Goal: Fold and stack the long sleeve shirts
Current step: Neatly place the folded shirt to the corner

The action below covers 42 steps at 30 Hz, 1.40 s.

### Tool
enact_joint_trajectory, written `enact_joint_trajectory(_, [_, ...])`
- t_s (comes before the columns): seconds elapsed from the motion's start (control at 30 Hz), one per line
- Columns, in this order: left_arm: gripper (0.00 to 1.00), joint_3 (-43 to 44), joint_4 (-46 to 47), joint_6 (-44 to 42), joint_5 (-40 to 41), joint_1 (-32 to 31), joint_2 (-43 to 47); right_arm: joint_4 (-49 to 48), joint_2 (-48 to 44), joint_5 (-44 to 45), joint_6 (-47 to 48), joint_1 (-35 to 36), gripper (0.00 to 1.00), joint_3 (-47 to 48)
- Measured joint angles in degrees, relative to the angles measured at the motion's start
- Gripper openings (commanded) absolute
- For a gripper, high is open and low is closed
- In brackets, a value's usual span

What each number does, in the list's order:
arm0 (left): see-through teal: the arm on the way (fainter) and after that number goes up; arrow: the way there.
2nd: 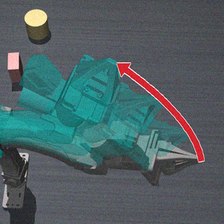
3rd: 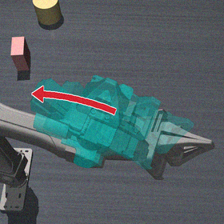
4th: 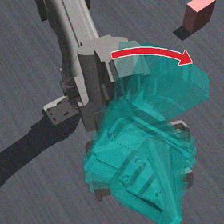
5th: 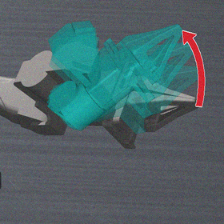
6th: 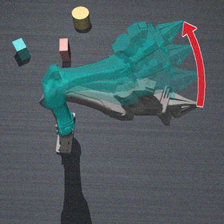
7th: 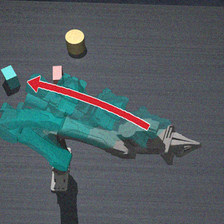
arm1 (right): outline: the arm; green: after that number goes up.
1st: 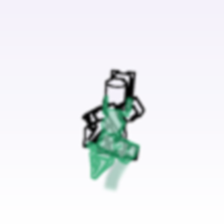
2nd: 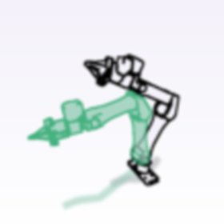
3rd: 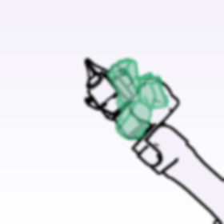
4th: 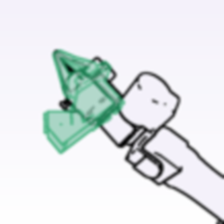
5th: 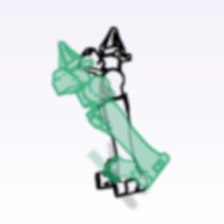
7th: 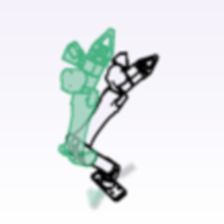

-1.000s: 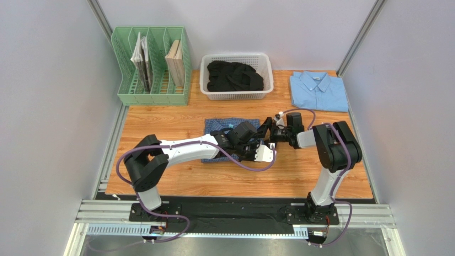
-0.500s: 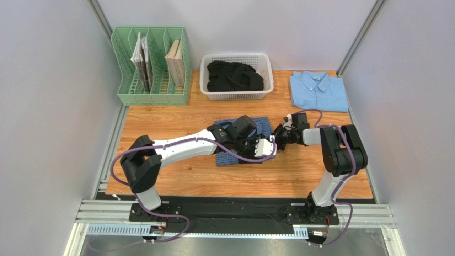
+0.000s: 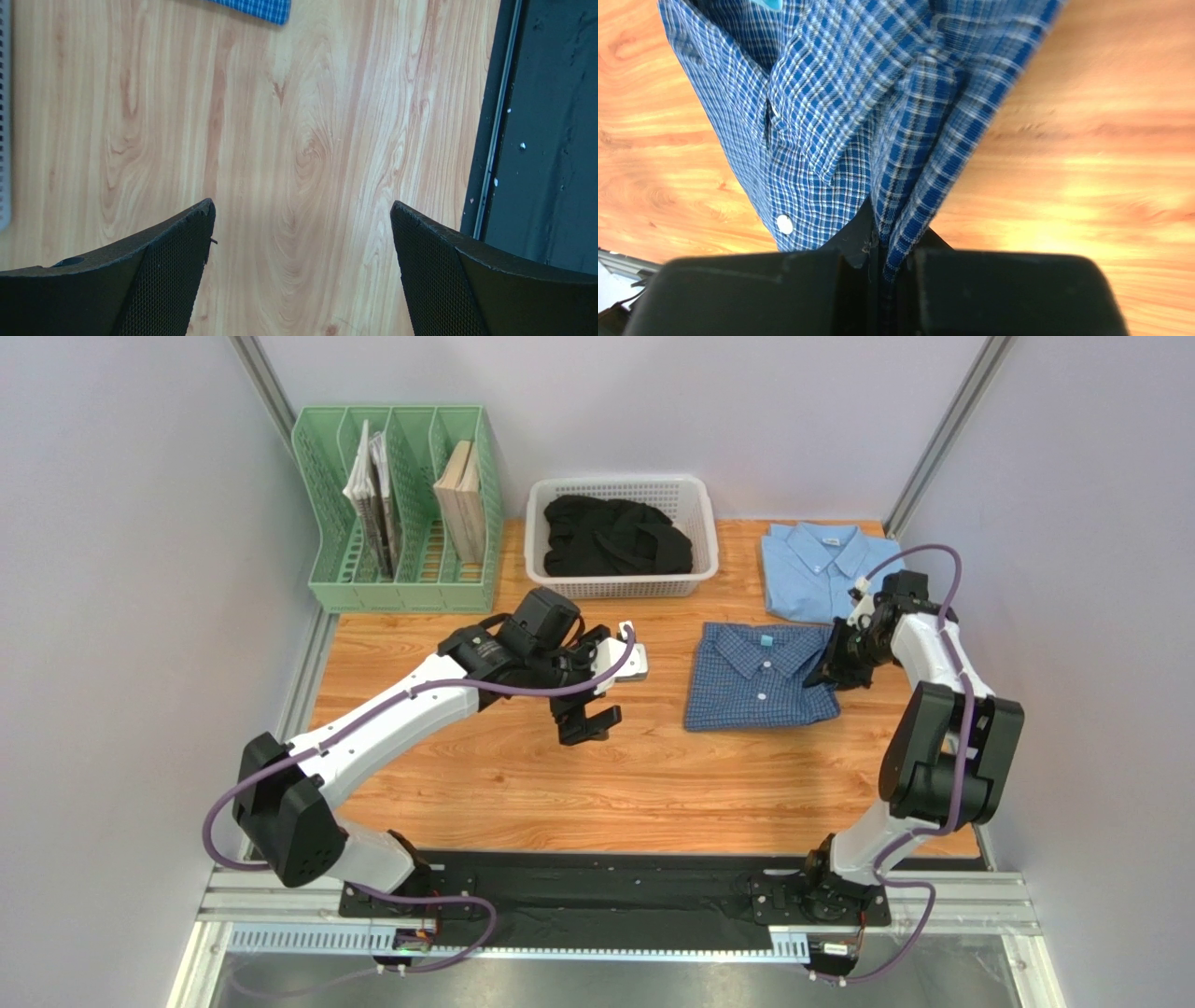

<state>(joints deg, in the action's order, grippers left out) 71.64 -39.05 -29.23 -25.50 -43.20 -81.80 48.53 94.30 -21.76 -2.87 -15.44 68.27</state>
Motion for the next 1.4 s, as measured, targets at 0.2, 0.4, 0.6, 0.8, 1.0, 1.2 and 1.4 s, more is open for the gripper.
enact_joint_trajectory(0.2, [0.99,-2.3,-1.5,0.0,0.0,1.1,0.5,2.6,7.5,0.3,1.9,0.8,0.00,12.7])
enact_joint_trajectory(0.4, [0.99,-2.7,-2.0,0.0,0.1,1.7,0.8,3.4,12.2,1.3,2.3,3.4,0.00,23.6])
enact_joint_trajectory(0.6, [0.99,-3.4,-1.9,0.0,0.1,2.1,1.6,3.6,17.8,3.3,2.1,4.2,0.00,33.2])
enact_joint_trajectory(0.8, [0.99,-4.2,-2.0,-0.1,0.1,2.4,1.9,3.9,24.7,4.8,4.7,5.3,0.00,45.6])
enact_joint_trajectory(1.0, [0.99,-5.0,-2.5,-0.1,0.8,3.0,2.3,5.6,29.4,5.0,7.7,6.8,0.00,56.1])
enact_joint_trajectory(1.2, [0.99,-8.6,-2.9,0.3,1.2,4.4,5.6,9.0,31.9,6.6,11.7,7.4,0.00,64.6])
enact_joint_trajectory(1.4, [0.99,-12.4,-3.3,0.5,1.6,4.6,8.7,10.0,32.0,7.9,13.7,7.4,0.00,68.3])
